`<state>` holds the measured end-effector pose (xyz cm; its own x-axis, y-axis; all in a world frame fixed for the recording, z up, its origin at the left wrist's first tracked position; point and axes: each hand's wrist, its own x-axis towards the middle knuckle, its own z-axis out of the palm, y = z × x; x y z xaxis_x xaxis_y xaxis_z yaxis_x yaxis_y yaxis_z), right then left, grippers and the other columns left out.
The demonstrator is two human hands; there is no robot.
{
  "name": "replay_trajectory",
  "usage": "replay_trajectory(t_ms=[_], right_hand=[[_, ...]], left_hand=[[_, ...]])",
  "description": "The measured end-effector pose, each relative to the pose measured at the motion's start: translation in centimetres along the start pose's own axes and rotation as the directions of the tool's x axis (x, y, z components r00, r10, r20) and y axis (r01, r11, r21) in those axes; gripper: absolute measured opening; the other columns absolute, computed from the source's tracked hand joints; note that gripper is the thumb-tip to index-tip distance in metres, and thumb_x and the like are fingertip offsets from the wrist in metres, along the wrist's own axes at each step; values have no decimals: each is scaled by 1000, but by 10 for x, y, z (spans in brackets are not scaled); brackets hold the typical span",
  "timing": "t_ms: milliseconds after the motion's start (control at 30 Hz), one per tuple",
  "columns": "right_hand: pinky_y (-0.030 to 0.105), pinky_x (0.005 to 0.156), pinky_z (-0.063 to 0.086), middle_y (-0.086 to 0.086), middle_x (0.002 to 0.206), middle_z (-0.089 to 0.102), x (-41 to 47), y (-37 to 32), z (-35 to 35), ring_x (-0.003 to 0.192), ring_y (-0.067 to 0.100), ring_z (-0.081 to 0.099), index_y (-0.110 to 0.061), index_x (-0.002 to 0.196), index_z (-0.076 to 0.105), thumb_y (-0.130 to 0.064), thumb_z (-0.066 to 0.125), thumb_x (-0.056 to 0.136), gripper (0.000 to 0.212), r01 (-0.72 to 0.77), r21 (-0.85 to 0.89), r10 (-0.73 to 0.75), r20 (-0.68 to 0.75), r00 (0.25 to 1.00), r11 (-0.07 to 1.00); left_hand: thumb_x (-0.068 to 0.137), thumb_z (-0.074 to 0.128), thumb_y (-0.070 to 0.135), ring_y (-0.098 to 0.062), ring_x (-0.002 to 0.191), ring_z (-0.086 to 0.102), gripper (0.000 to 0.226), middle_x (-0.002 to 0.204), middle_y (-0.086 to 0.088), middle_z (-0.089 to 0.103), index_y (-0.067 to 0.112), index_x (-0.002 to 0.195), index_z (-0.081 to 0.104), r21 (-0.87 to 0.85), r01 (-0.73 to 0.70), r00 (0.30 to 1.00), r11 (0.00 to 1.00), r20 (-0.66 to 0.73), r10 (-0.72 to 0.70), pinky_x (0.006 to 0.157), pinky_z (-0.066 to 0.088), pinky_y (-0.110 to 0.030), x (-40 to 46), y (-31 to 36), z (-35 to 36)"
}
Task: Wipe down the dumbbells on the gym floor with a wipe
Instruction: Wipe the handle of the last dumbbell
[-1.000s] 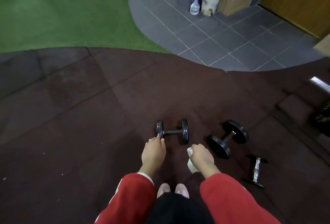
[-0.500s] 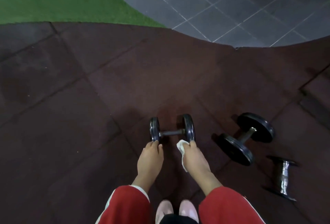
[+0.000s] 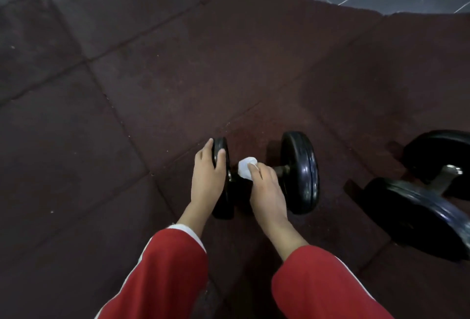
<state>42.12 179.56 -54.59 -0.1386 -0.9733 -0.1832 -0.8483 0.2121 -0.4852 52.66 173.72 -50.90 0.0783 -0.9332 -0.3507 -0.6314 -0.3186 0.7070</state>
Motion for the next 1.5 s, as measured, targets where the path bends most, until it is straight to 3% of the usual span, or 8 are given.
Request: replay_trajectory(t_ms=[133, 300, 633, 767, 1000, 1167, 1367, 1500], right_hand=[[31, 81, 47, 6, 85, 64, 19, 15, 51, 83, 26, 63, -6, 91, 66, -10, 40, 75, 30, 191, -51, -197, -212, 957, 980], [29, 80, 38, 3, 80, 63, 31, 14, 72, 77, 24, 59, -9, 87, 66, -12, 44, 76, 25, 254, -60, -259, -331, 907, 965], [31, 91, 34, -1, 82, 63, 28, 12, 63, 82, 20, 61, -12, 92, 67, -10, 35, 70, 39, 318, -192, -359, -253, 898, 929], [33, 99, 39, 1, 88, 65, 23, 26, 63, 88, 20, 63, -9, 100, 67, -8, 36, 71, 43, 332, -246, -393, -264, 881, 911], [24, 71, 40, 1, 66, 61, 25, 9, 52, 65, 22, 62, -14, 66, 65, -11, 31, 64, 34, 272, -170, -308, -249, 918, 947], [37, 87, 41, 11, 105, 59, 33, 4, 39, 108, 28, 49, -4, 98, 61, -5, 32, 86, 32, 197, -143, -205, -49, 977, 970], [24, 70, 41, 1, 64, 61, 25, 7, 45, 65, 22, 63, -14, 61, 63, -10, 27, 63, 36, 281, -268, -328, -149, 933, 922], [34, 87, 38, 10, 110, 57, 33, 1, 33, 111, 26, 49, -3, 104, 61, -6, 33, 91, 31, 256, -249, -272, -32, 962, 934]], left_hand=[[98, 38, 31, -12, 129, 41, 38, 140, 5, 48, 27, 134, 47, -220, 14, 977, 975, -203, -59, 93, 26, -18, 10, -13, 18], [99, 31, 28, -11, 127, 43, 38, 136, 9, 51, 27, 130, 52, -312, -21, 967, 950, -249, -61, 97, 29, -23, 15, -18, 24], [99, 32, 27, -18, 125, 46, 39, 135, 0, 53, 17, 129, 54, -342, -37, 960, 939, -274, -62, 94, 30, -24, 20, -15, 22], [99, 32, 29, -18, 93, 48, 32, 101, -2, 56, 12, 118, 51, -407, -36, 937, 913, -332, -111, 80, 32, -27, 13, -18, 25], [99, 30, 22, -22, 87, 46, 25, 92, -2, 51, 7, 109, 48, -405, -42, 916, 913, -380, -127, 79, 35, -34, 8, -21, 25], [99, 31, 22, -23, 88, 45, 26, 93, -4, 51, 6, 108, 49, -403, -45, 915, 914, -384, -125, 78, 33, -33, 8, -22, 25], [99, 30, 19, -21, 84, 42, 21, 88, 0, 49, 10, 107, 47, -412, -59, 908, 909, -400, -122, 73, 27, -27, 6, -20, 26], [98, 34, 20, -20, 83, 45, 22, 87, -1, 52, 10, 108, 50, -413, -69, 906, 908, -406, -116, 73, 29, -27, 4, -24, 27]])
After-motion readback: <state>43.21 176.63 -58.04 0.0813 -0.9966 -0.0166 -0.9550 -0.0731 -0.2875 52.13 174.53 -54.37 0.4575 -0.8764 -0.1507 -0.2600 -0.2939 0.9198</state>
